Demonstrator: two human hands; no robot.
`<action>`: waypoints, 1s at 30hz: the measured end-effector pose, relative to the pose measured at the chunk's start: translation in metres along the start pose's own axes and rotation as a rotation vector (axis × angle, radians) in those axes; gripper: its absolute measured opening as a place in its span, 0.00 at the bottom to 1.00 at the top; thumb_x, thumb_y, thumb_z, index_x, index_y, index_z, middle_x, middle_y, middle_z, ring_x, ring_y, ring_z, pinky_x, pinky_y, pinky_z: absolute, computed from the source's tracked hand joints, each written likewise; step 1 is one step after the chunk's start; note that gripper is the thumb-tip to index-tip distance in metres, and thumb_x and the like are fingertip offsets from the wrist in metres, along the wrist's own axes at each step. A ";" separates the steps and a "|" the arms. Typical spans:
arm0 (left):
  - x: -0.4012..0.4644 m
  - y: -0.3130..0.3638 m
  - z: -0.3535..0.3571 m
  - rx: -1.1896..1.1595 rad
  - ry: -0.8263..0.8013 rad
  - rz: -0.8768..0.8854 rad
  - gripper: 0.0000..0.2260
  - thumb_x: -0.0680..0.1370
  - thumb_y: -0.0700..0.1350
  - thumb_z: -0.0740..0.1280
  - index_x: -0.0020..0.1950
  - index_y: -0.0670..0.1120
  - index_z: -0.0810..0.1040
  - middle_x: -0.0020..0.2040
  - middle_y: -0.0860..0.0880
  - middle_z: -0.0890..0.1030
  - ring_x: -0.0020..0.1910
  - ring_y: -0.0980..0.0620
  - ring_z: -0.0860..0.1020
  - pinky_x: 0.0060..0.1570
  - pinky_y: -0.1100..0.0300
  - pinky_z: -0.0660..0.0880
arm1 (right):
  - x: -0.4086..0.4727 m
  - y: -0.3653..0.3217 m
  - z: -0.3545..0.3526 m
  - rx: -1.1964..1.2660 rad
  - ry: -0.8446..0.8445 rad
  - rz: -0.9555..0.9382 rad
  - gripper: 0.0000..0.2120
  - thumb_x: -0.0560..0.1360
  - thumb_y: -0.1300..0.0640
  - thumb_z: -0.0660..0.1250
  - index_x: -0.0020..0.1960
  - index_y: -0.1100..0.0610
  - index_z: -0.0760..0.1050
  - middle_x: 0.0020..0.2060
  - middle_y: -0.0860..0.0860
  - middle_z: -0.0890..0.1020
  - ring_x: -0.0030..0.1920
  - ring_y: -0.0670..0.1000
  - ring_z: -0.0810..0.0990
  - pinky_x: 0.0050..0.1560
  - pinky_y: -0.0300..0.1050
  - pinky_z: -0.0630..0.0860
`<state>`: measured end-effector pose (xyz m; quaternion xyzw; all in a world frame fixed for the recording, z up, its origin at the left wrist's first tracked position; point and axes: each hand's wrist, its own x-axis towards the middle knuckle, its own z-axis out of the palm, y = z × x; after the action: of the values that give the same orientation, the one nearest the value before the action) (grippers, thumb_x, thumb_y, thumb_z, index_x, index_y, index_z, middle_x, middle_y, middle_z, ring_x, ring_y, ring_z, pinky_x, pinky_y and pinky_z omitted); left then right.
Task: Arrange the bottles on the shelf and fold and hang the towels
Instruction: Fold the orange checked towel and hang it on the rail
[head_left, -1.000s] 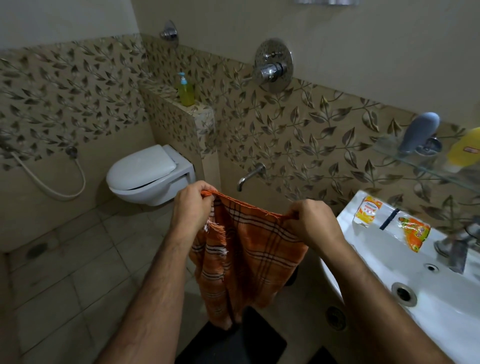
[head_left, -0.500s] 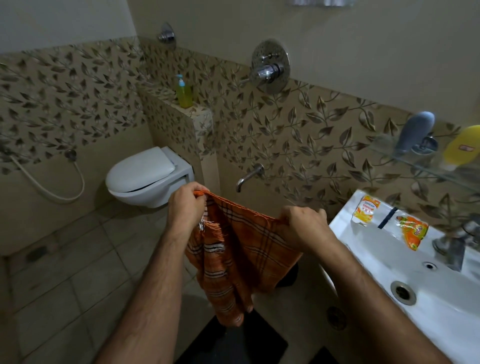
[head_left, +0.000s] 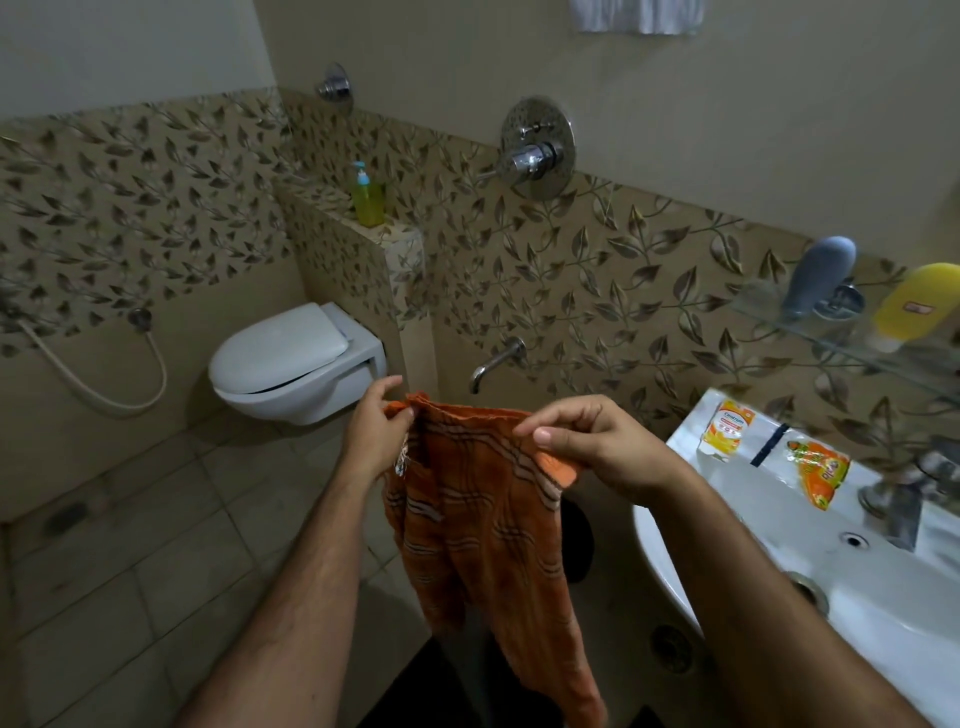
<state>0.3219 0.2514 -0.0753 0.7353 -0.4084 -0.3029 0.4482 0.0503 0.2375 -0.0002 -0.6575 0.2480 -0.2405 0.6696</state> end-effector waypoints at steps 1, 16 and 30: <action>-0.003 -0.004 0.001 -0.059 0.000 -0.044 0.23 0.78 0.39 0.67 0.72 0.49 0.68 0.60 0.50 0.73 0.59 0.53 0.72 0.58 0.56 0.70 | 0.002 -0.001 0.001 0.031 0.023 -0.013 0.18 0.65 0.42 0.78 0.48 0.53 0.85 0.40 0.63 0.80 0.35 0.55 0.75 0.32 0.39 0.72; -0.018 -0.010 0.001 -0.336 -0.125 -0.181 0.03 0.76 0.39 0.70 0.45 0.40 0.81 0.35 0.47 0.84 0.34 0.51 0.81 0.37 0.61 0.77 | 0.009 0.002 0.005 -0.452 0.382 0.015 0.03 0.73 0.64 0.73 0.44 0.57 0.84 0.35 0.48 0.85 0.37 0.42 0.83 0.40 0.36 0.77; -0.043 0.045 0.019 -0.383 -0.166 0.014 0.05 0.74 0.37 0.72 0.39 0.45 0.84 0.36 0.45 0.85 0.34 0.51 0.82 0.38 0.59 0.80 | 0.024 0.002 0.010 -0.427 0.254 -0.083 0.03 0.75 0.59 0.71 0.44 0.57 0.83 0.39 0.55 0.86 0.41 0.53 0.85 0.44 0.50 0.81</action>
<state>0.2706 0.2690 -0.0389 0.6062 -0.3841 -0.4314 0.5467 0.0750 0.2294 -0.0029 -0.7583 0.3479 -0.2905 0.4686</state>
